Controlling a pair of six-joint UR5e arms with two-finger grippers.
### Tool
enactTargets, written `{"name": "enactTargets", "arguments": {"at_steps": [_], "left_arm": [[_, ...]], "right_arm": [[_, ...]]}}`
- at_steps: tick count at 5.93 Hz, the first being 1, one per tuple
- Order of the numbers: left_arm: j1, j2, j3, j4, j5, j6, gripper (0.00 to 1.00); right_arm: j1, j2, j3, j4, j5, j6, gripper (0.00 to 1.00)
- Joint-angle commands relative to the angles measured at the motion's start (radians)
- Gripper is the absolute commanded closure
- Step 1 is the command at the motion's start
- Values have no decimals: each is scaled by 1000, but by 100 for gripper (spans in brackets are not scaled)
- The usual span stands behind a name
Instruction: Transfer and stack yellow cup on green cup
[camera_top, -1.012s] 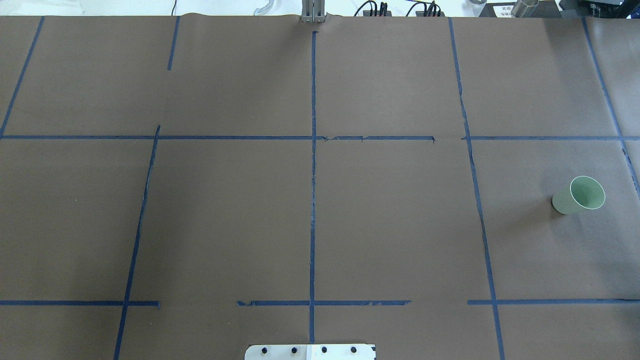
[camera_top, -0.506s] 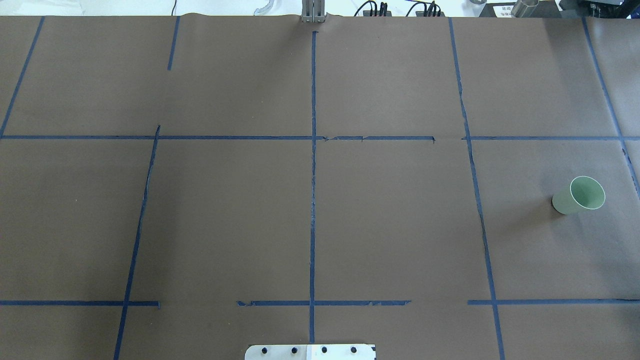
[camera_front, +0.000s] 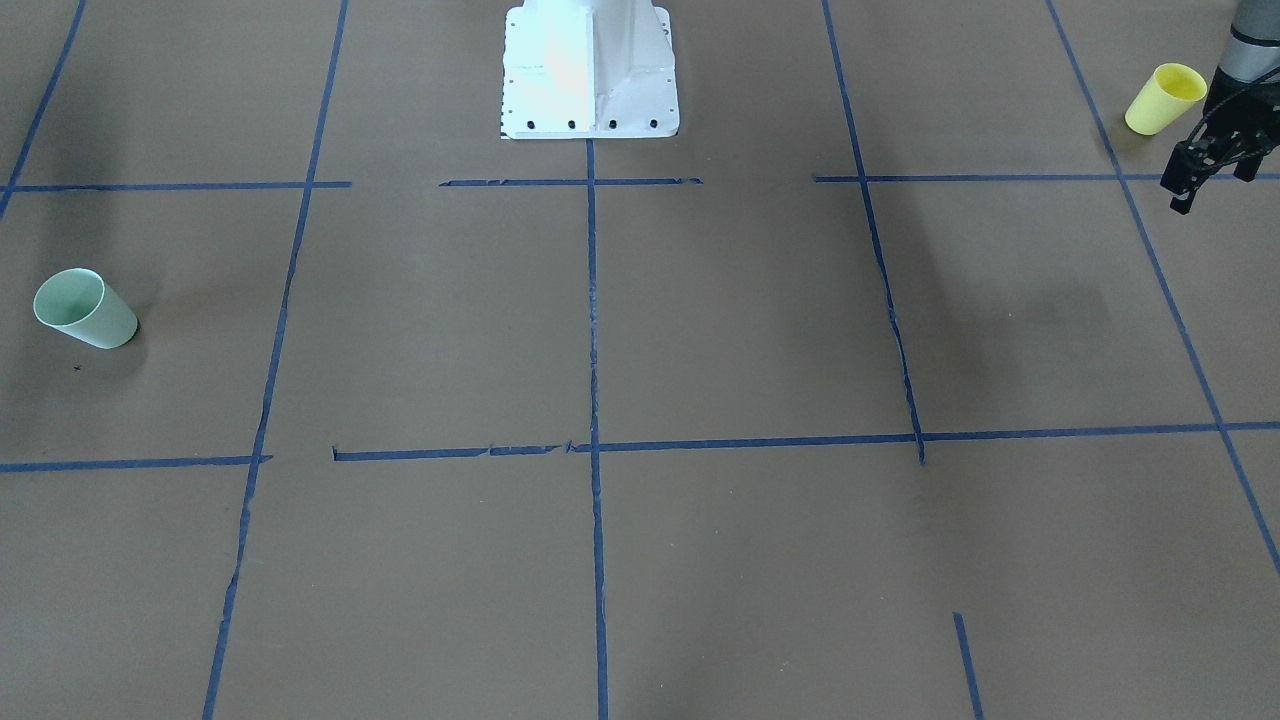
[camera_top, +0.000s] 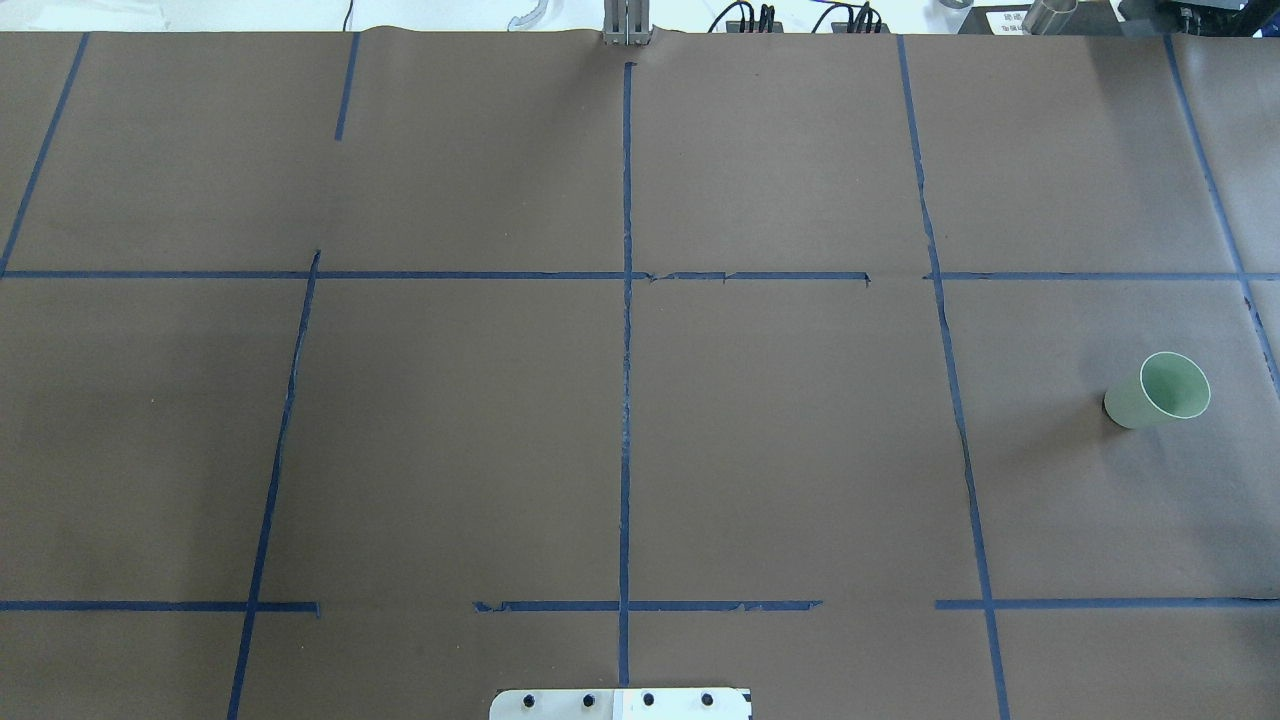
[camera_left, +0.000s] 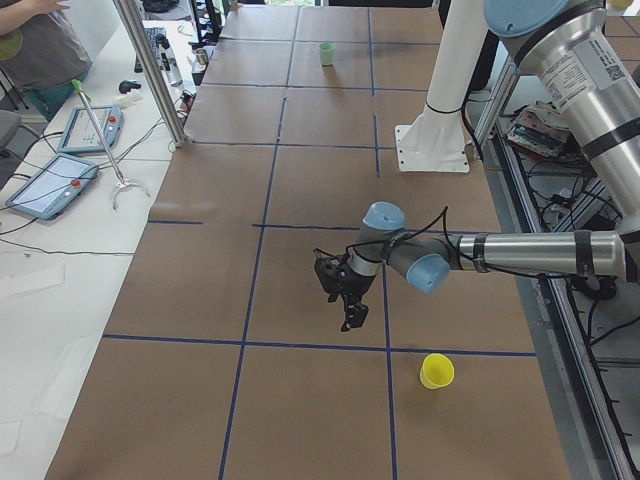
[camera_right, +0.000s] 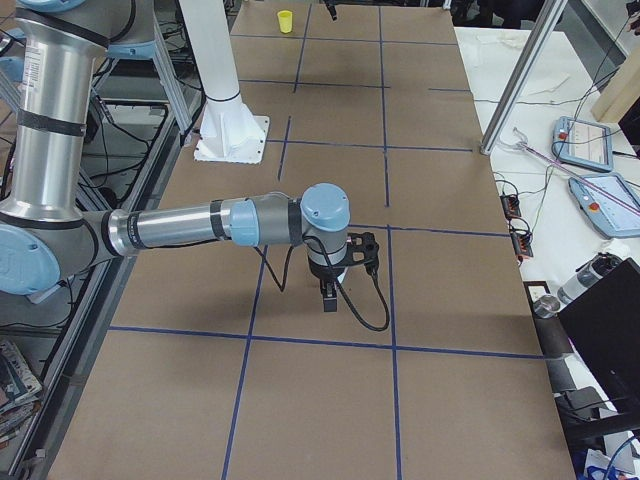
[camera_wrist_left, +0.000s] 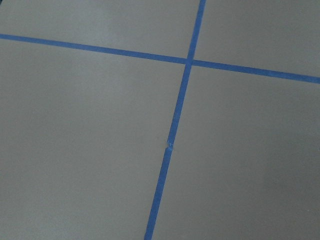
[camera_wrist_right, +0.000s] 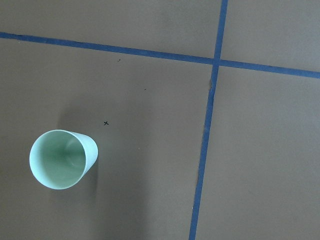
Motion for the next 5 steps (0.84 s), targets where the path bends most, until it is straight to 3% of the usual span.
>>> {"name": "enactTargets", "arguments": {"at_steps": [1, 3, 4, 5], "left_arm": [[247, 90, 0, 40, 292, -362, 0], [364, 90, -1, 333, 447, -741, 0], [400, 87, -15, 491, 468, -902, 0], [440, 64, -103, 760, 464, -1068, 0]], "right_arm": [[0, -1, 2, 0, 2, 0, 0], [0, -1, 5, 0, 3, 0, 0], [2, -1, 5, 0, 21, 0, 0], [0, -1, 6, 2, 37, 0, 0]]}}
